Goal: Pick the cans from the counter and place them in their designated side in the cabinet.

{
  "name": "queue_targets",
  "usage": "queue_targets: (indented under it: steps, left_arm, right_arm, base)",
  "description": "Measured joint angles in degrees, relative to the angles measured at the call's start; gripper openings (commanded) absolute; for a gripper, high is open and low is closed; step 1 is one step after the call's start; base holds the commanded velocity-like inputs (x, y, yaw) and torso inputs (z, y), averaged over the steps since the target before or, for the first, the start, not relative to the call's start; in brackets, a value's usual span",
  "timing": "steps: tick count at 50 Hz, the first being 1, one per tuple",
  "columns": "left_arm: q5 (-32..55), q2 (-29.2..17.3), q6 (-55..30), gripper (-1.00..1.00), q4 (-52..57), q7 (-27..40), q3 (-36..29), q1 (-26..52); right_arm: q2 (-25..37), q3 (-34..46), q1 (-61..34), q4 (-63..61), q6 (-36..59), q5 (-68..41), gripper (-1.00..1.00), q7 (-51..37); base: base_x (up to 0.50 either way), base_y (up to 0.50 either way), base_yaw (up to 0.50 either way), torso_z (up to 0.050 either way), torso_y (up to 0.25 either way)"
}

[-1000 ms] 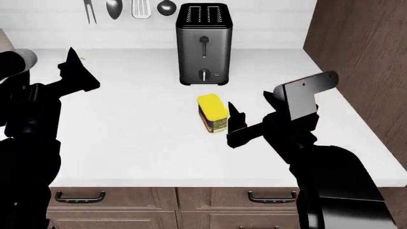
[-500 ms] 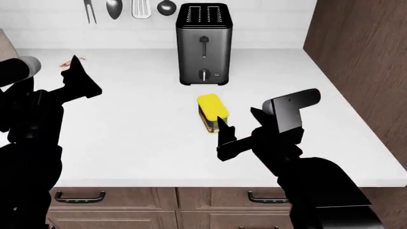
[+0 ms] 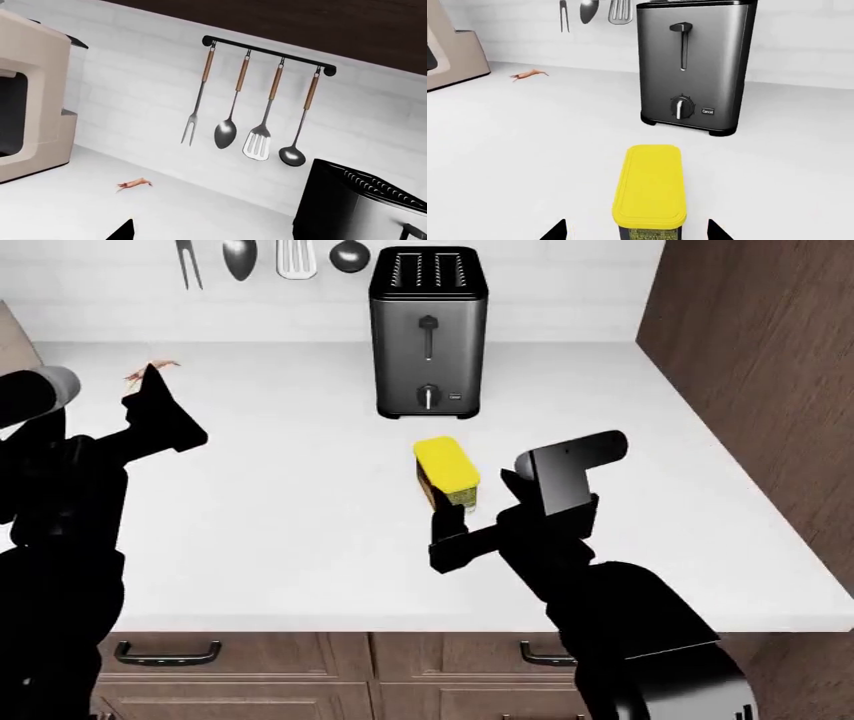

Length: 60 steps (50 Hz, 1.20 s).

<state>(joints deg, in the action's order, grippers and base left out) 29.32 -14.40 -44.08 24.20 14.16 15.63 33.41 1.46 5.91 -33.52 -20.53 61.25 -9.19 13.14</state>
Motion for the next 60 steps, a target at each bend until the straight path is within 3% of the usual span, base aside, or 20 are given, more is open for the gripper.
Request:
queue_targets:
  steps: [60]
  left_arm:
    - [0.17, -1.29, 3.26, 1.00, -3.54, 0.27, 0.50, -0.77]
  right_arm:
    - [1.33, 7.66, -5.43, 25.61, -16.68, -5.00, 1.00, -6.49]
  base:
    - [0.00, 0.00, 0.00, 0.000, 0.000]
